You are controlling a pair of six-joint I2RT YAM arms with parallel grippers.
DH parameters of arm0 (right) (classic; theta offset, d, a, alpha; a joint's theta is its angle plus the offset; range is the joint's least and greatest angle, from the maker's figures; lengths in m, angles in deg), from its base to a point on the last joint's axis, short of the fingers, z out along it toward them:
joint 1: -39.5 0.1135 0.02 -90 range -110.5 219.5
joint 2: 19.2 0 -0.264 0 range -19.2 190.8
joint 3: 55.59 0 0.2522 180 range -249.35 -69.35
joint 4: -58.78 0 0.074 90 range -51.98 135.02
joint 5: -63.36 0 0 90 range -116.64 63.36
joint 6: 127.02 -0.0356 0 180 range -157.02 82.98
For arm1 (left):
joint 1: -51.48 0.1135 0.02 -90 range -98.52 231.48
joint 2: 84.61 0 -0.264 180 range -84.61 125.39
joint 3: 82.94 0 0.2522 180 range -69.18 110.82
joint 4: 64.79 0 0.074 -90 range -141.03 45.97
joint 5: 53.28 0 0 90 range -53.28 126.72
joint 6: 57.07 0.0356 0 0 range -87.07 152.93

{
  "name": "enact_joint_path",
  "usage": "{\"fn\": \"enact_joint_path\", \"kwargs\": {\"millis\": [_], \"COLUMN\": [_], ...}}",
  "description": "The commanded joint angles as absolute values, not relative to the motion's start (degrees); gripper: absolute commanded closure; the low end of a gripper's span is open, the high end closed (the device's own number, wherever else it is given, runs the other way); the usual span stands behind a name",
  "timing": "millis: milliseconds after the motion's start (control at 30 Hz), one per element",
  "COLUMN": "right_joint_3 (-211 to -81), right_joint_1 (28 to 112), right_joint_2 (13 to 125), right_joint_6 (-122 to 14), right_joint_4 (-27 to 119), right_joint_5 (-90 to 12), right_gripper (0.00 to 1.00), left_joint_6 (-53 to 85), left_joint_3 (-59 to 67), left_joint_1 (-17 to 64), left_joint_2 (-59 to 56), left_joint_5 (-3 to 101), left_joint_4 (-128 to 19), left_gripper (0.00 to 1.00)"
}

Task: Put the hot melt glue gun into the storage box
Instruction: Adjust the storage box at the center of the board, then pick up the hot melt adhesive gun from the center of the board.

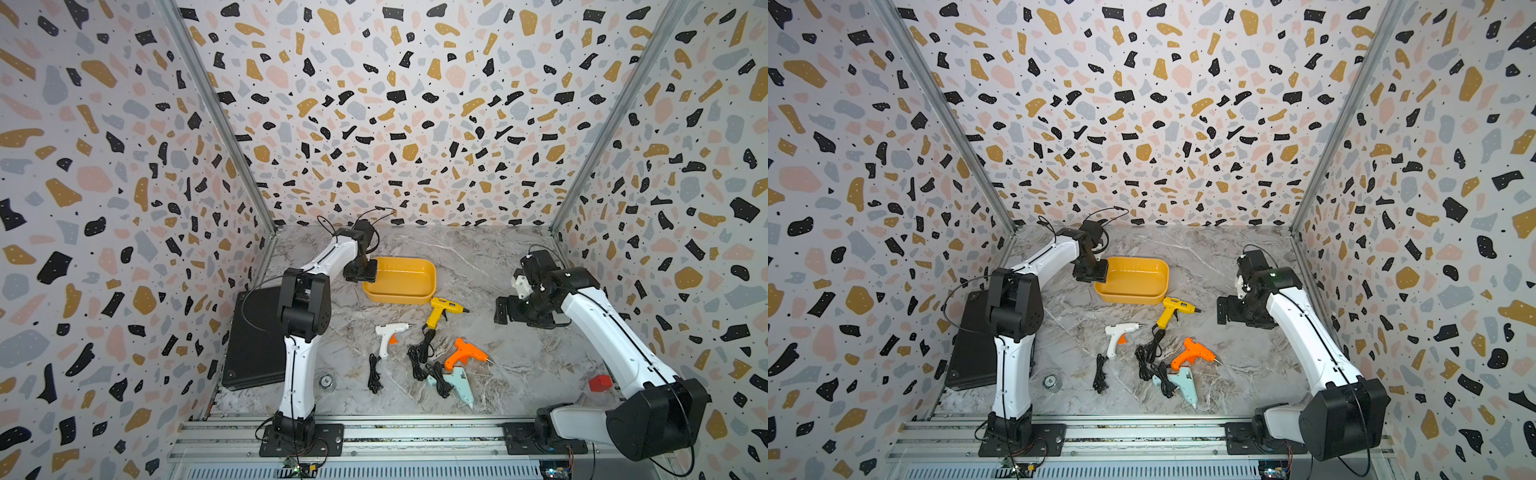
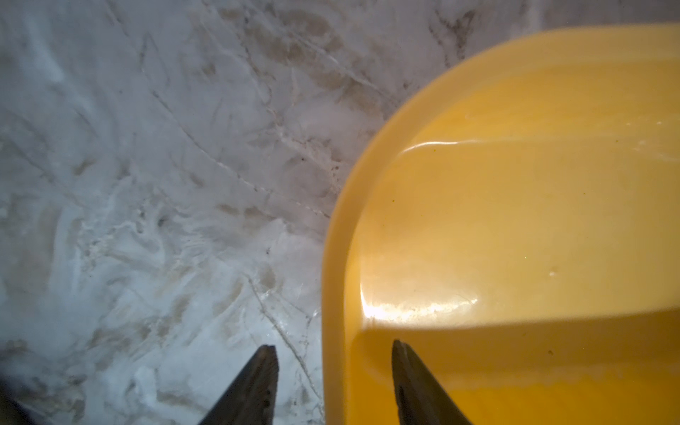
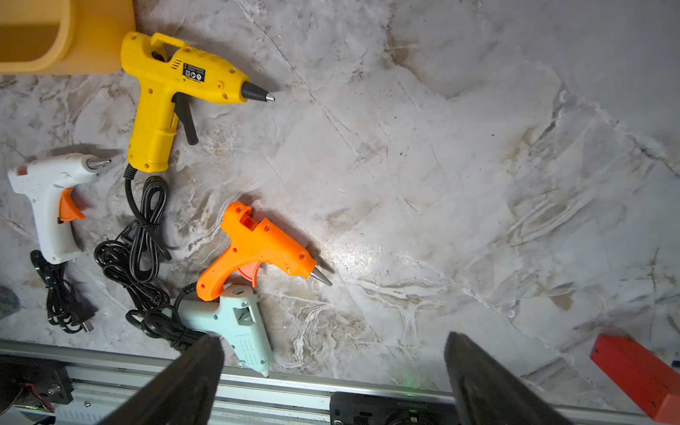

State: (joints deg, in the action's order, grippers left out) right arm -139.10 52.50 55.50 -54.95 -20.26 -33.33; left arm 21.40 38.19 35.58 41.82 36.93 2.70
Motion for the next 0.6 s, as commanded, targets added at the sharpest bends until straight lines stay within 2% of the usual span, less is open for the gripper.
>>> {"fn": "enact_joint_path", "kwargs": {"millis": [0, 267, 433, 567], "right_joint_3": [-141.76, -139.89, -136.61, -134.46], "right_joint_1": [52.51, 52.52, 52.60, 52.65], "right_joint_2": [54.29, 52.49, 50.28, 48.56], "right_joint_6": [-54.66, -54.76, -55.47, -56.09], "right_joint_4": [-22.35, -21.33, -19.83, -18.76], "right_joint_5": [-33.75, -35.70, -37.65, -39.24], "right_gripper": [0.01, 0.01, 0.02, 0.02], "left_joint_6": [20.10, 16.37, 13.43, 10.39], "left_joint_3": [36.60, 24.04, 10.23, 2.64], "left_joint_1": [35.80, 34.04, 28.62, 22.50], "left_joint_2": [34.35, 15.42, 4.05, -0.77], "left_joint_5": [34.81, 36.01, 36.88, 37.12], "left_joint_4": [2.07, 0.64, 2.75, 3.24], "left_gripper": [0.41, 0.42, 0.47, 0.51]}}
